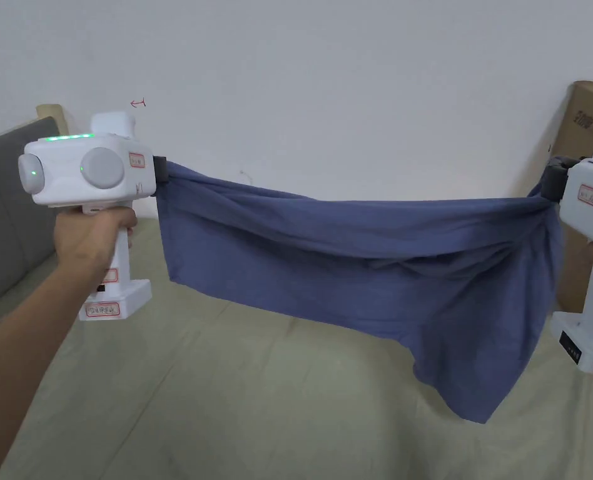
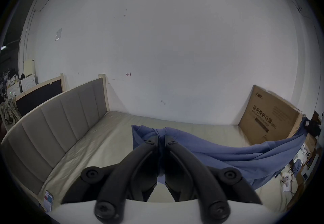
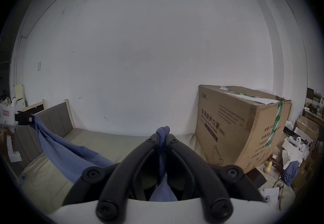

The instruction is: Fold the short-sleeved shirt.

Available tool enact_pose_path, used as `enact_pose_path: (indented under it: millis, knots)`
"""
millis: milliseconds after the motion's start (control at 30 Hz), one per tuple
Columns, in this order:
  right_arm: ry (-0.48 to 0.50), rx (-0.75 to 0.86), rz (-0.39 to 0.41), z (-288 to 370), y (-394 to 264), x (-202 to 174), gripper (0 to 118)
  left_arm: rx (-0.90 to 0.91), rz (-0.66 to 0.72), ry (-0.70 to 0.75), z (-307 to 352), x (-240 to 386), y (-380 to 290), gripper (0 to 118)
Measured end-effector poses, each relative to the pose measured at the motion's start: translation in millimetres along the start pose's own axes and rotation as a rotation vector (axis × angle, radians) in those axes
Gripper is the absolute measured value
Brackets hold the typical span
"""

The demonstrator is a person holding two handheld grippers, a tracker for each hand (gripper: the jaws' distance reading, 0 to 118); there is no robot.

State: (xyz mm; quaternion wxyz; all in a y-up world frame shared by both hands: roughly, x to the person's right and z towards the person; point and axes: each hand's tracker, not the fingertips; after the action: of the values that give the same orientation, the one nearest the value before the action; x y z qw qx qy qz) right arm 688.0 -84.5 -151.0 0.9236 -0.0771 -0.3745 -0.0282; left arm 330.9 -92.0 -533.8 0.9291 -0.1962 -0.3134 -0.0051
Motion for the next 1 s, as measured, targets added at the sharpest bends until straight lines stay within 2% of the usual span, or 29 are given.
enact_pose_path:
  millis: [300,467,733,1000]
  knots:
    - [-0.026,-0.093,0.008,-47.5,-68.3,-10.2,5,-0.12,-0.013,0.039,-66.2,-10.2,-72.1,5]
    - [-0.026,-0.176,0.007,-45.1,-121.2,-18.9,5,-0.208,-0.022,0.052,-78.3,-22.6,-129.5,5]
    - [-0.029,-0.295,-0.073,9.8,-202.6,-14.3,6,-0.323,0.037,0.045,-32.7,-46.5,-220.9,5]
    - [-0.048,-0.384,-0.105,113.6,-257.8,-4.1,6,-0.418,0.022,0.063,48.1,-69.2,-300.3,5]
